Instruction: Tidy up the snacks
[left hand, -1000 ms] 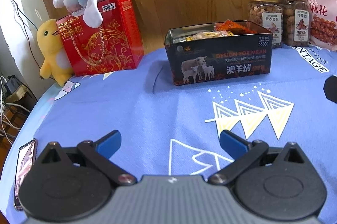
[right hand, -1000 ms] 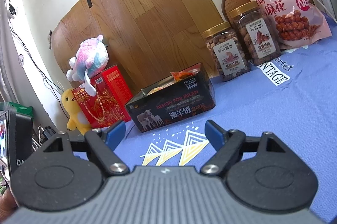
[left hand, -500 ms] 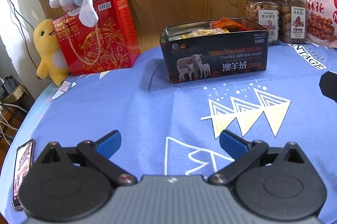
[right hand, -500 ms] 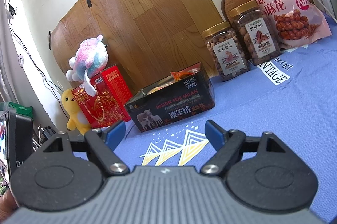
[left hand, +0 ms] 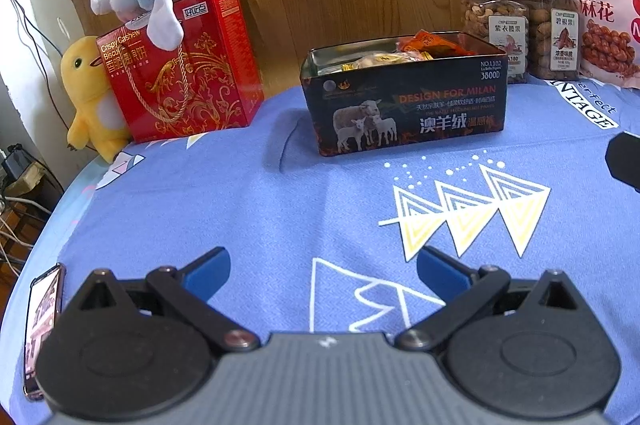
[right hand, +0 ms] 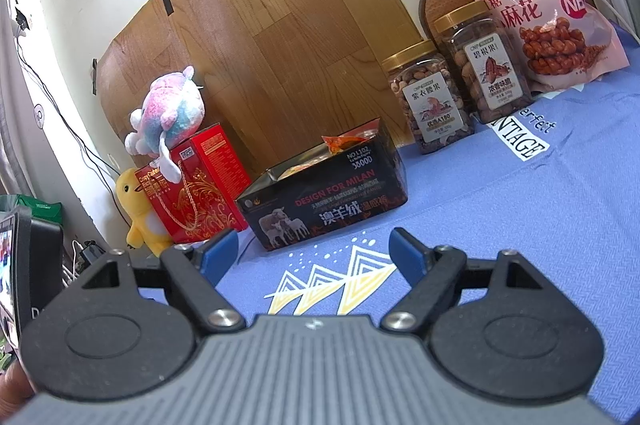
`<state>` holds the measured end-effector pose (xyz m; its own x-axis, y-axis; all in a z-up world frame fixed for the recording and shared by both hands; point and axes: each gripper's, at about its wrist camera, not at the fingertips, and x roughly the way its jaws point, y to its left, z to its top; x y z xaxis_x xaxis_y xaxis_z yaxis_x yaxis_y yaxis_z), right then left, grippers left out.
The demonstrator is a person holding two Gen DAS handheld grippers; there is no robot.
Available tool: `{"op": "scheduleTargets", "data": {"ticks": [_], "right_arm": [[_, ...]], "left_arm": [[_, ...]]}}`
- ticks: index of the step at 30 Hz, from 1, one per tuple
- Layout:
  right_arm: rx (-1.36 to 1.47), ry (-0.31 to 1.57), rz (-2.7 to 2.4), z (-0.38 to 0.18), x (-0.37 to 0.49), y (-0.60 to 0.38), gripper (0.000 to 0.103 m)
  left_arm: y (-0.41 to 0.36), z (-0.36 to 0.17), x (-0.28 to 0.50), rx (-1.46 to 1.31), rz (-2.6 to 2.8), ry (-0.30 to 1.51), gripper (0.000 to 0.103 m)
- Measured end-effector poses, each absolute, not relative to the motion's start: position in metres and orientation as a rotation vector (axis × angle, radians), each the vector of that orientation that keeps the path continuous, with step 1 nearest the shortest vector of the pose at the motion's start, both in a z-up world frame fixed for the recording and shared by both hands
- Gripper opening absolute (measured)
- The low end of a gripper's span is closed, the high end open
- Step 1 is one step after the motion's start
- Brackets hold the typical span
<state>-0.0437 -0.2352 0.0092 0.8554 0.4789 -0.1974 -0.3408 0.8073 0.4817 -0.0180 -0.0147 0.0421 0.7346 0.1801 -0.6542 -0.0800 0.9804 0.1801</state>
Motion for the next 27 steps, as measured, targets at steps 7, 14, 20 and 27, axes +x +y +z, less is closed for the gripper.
{"op": "scheduleTargets", "data": {"ticks": [7, 14, 20, 27], "right_arm": [[0.452, 0.323, 0.447, 0.0077, -0.0432, -0.2361, 0.085], [0.454, 0.325, 0.445, 0.0069, -0.0428, -0.2365, 0.085], [0.457, 0.326, 0.445, 0.0063, -0.0415, -0.2376, 0.085], [0.461, 0.329, 0.441, 0.0058, -0.0408, -0.239, 0.085]], "left_arm": [[-0.0149, 0.0405, -0.0163, 0.135, 0.139, 0.742, 0.103], [-0.015, 0.0405, -0.0148, 0.133, 0.129, 0.748, 0.103], [-0.0158, 0.0396, -0.014, 0.133, 0.127, 0.751, 0.103], [-0.0163, 0.0407, -0.0132, 0.119, 0.116, 0.739, 0.103]]}}
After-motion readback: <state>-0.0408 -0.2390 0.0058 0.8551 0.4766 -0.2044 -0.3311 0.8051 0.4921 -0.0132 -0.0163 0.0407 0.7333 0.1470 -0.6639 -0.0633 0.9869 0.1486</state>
